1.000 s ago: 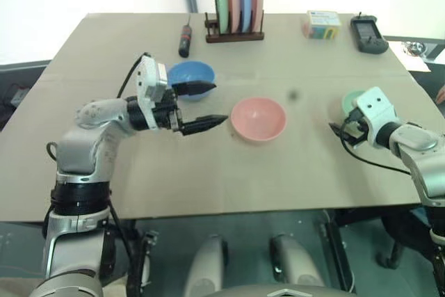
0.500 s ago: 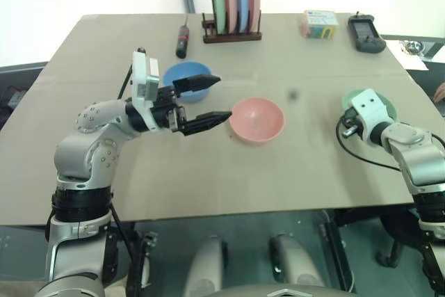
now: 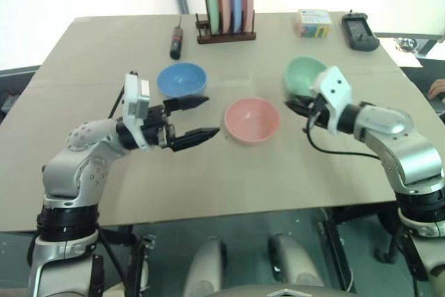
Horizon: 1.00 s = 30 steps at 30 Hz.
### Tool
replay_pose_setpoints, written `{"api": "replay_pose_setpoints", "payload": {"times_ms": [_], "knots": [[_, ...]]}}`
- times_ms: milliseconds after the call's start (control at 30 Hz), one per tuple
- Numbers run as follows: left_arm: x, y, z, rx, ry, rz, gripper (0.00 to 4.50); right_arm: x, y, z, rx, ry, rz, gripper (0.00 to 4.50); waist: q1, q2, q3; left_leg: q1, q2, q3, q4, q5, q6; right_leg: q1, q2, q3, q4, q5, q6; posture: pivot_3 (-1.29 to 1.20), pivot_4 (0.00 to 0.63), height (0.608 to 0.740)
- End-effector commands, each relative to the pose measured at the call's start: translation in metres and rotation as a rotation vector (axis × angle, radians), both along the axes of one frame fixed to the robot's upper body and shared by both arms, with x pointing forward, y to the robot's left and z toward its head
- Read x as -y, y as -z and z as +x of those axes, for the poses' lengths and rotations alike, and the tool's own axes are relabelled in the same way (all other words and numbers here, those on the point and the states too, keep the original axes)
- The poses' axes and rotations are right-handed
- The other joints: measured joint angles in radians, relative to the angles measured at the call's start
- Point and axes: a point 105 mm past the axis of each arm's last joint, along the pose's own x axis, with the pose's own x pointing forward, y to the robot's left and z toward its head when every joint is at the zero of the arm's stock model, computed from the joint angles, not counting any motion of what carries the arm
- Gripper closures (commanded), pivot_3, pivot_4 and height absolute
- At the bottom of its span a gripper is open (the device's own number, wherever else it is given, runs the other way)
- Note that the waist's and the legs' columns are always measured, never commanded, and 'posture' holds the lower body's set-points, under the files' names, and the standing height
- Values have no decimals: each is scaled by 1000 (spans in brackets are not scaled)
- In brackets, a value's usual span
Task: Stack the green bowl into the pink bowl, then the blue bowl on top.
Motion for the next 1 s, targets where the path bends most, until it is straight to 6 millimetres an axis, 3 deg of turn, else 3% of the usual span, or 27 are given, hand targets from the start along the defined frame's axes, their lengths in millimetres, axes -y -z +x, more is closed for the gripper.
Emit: {"api": "replay_pose_setpoints", "payload": {"times_ms": [33, 167, 233, 300, 367, 433, 467, 500, 633, 733, 867, 1000], "knots": [[-12, -9, -10, 51, -36, 21, 0, -28, -8, -9, 10, -102, 6, 4365, 13, -1, 0, 0, 0, 0, 0, 0, 0, 0, -1, 0, 0, 0, 0, 0, 150, 740], [-23, -9, -10, 62, -94, 36, 0, -48, 13, -9, -66, -159, -29, 4365, 20, -1, 0, -1, -1, 1, 0, 0, 0, 0, -2, 0, -1, -2, -4, 0, 150, 740], [-27, -13, -8, 86, -129, 38, 0, -48, 35, -4, -114, -150, -66, 3648, 20, -1, 0, -1, -1, 0, 0, 0, 0, 0, -2, -1, -1, -2, -4, 0, 150, 740], [-29, -16, -4, 106, -169, 46, 0, -47, 43, 1, -131, -136, -68, 2838, 20, -1, 0, -1, -1, 0, 0, 0, 0, 0, -2, -1, -1, -2, -4, 0, 150, 740], [-28, -17, -4, 120, -176, 58, 0, -47, 36, 0, -127, -150, -37, 2272, 18, 0, 0, -1, -1, 1, 0, 0, 0, 0, -2, -1, -1, -2, -4, 0, 150, 740], [-28, -17, 1, 152, -213, 91, 0, -49, 25, -4, -111, -170, 5, 1397, 16, 0, 0, -1, -1, 1, 0, 0, 0, 0, -2, -1, 0, -2, -3, 0, 150, 740], [-31, -15, 15, 182, -307, 161, 0, -47, 13, -7, -85, -179, 56, 694, 15, 0, 0, -1, -1, 0, 0, 0, 0, 0, -2, -1, 0, -1, -2, 0, 150, 740], [-34, -13, 25, 209, -375, 214, 0, -46, 5, -10, -66, -182, 88, 549, 14, 0, 0, -1, -1, 0, 0, 0, 0, 0, -1, -1, 0, 0, 0, 0, 150, 740], [-30, -18, 63, 292, -556, 465, 0, -31, -17, -24, 42, -196, 151, 458, 28, -1, 0, -1, -2, -1, 0, 0, 0, 0, -1, -2, -1, 0, 0, 0, 150, 740], [-26, -12, 93, 349, -587, 766, 0, -23, -25, -33, 62, -211, 223, 458, 39, -2, 0, -2, -2, -1, 0, 0, 0, 0, -2, -2, -2, 0, 1, 0, 150, 740], [-10, -8, 121, 384, -596, 906, 0, -17, -31, -36, 109, -176, 251, 458, 31, -1, 0, -1, -2, 1, -1, 0, 0, 0, -1, -1, -1, 0, 0, 0, 150, 740], [-2, 15, 145, 331, -599, 1047, 0, -9, -33, -43, 129, -146, 263, 458, 29, -1, 0, -2, -2, 0, -2, 0, 0, -1, -1, -1, -1, 0, 0, 0, 150, 740]]}}
